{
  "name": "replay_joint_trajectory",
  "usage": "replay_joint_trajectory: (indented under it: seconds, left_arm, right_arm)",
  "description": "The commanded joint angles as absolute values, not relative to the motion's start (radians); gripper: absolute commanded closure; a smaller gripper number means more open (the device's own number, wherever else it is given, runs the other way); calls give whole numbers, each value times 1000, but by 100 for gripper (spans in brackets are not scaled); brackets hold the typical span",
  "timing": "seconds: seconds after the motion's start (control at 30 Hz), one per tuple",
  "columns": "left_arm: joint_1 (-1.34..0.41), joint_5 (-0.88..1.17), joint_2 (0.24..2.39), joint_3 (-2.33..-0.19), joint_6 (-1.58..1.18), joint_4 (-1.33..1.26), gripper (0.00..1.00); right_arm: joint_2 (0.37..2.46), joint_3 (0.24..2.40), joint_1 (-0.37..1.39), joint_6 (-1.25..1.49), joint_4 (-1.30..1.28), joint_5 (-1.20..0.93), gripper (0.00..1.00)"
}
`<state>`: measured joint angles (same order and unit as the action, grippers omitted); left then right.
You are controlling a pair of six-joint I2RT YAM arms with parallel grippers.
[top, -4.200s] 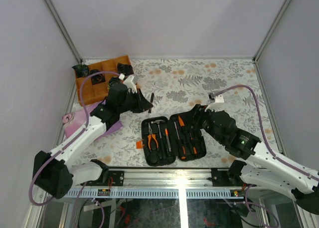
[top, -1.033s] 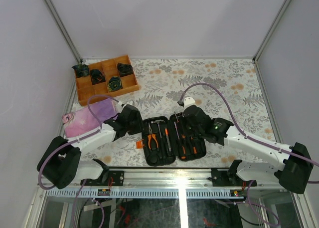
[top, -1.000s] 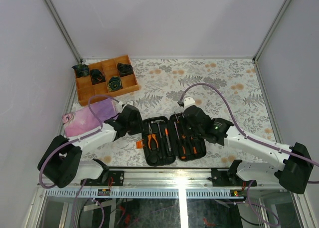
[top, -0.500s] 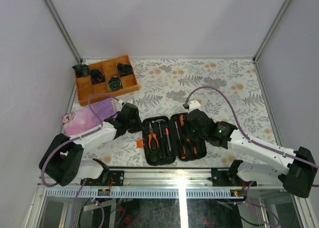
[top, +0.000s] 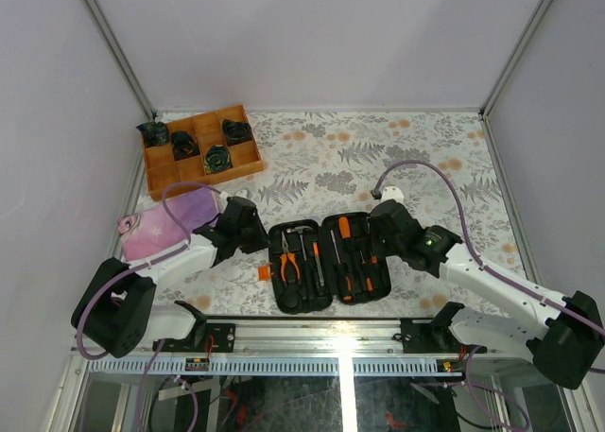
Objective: Sort the tools into containers
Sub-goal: Place the screwdriver in the storage box.
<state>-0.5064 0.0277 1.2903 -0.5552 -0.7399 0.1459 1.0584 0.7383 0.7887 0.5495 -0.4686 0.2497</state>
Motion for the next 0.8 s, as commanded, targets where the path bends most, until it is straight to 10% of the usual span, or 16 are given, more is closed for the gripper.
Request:
replay_joint_trajectory:
  seconds: [0.0,0.77]
  left_arm:
    - [-480,7,1260,-525,-761,113,100]
    - [-476,34,1242,-527,-759,108,100]
  right_arm:
    - [1032,731,741,533,-487,184,100]
    - [1128,667,720,562,-521,120,100]
